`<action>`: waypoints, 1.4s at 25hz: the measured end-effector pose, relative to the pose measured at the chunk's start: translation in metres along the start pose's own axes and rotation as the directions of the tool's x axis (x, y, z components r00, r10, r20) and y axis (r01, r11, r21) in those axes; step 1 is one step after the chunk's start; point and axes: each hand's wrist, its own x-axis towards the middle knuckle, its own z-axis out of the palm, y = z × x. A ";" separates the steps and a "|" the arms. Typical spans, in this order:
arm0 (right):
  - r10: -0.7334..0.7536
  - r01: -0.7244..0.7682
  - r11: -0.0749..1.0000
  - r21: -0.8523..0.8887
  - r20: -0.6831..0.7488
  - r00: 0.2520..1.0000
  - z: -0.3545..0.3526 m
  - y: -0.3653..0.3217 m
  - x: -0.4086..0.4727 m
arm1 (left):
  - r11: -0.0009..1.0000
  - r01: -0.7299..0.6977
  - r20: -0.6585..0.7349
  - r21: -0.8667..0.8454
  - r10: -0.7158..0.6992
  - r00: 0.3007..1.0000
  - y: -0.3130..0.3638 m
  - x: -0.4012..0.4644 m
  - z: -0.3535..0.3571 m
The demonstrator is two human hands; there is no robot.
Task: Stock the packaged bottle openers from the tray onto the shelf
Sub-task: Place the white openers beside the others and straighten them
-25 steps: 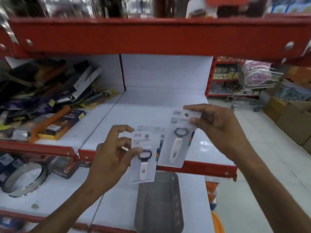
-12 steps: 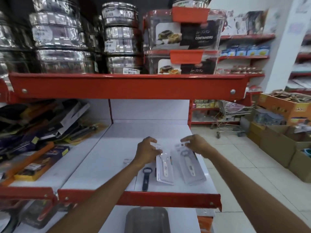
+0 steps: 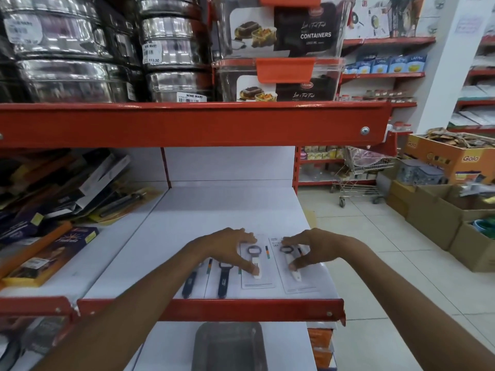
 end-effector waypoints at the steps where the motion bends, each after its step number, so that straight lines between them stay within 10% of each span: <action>1: -0.005 0.004 1.000 -0.008 -0.019 1.000 0.003 0.001 -0.001 | 1.000 -0.012 -0.002 -0.005 0.012 1.000 -0.001 0.001 0.003; 35: 0.017 -0.008 0.998 0.064 -0.131 0.991 0.043 -0.070 0.005 | 0.999 0.006 0.001 -0.041 -0.006 1.000 -0.025 -0.060 0.007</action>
